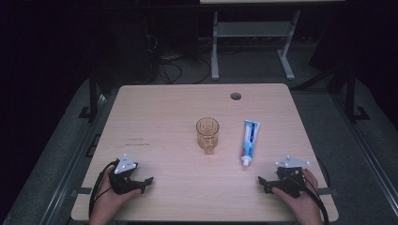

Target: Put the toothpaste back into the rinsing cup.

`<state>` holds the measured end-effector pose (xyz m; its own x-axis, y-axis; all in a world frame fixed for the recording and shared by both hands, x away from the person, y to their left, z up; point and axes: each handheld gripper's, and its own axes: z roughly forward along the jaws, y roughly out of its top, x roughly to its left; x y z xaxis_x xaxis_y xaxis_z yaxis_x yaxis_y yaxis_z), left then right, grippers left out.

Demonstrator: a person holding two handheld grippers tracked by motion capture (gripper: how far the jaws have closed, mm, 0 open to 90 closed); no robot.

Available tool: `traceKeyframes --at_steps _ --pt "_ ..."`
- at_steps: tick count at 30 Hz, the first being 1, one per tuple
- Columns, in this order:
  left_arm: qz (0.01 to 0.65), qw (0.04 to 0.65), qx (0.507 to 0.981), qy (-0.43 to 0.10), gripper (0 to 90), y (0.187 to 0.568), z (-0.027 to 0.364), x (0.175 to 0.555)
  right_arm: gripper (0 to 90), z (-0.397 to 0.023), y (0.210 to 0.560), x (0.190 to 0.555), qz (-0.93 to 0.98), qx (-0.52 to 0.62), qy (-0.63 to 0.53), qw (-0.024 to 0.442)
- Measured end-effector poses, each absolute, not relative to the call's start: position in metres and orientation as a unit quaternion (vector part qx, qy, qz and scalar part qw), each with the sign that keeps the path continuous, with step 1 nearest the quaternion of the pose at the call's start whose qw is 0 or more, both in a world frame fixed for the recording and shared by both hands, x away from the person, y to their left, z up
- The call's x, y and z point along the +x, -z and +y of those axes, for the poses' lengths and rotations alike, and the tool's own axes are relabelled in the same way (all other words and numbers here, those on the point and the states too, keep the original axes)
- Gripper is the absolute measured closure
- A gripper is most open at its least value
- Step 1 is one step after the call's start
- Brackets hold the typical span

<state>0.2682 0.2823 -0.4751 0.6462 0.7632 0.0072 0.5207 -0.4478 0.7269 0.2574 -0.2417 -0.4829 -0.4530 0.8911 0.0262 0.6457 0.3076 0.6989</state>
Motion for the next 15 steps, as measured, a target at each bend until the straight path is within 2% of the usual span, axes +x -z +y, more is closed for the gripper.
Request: traceKeyframes --at_steps 9,12,15 --pt "0.385 0.357 0.834 -0.170 13.2 0.4751 0.2823 0.2684 2.6 -0.2430 0.4828 0.2561 0.780 0.497 -0.328 0.191" --pt "0.386 0.357 0.833 -0.170 13.2 0.4751 0.2820 0.2684 16.1 -0.2453 0.4789 0.2553 0.773 0.509 -0.326 0.194" --pt "0.386 0.358 0.833 -0.170 13.2 0.4751 0.2821 0.2684 22.7 -0.2475 0.4774 0.2557 0.771 0.510 -0.326 0.196"
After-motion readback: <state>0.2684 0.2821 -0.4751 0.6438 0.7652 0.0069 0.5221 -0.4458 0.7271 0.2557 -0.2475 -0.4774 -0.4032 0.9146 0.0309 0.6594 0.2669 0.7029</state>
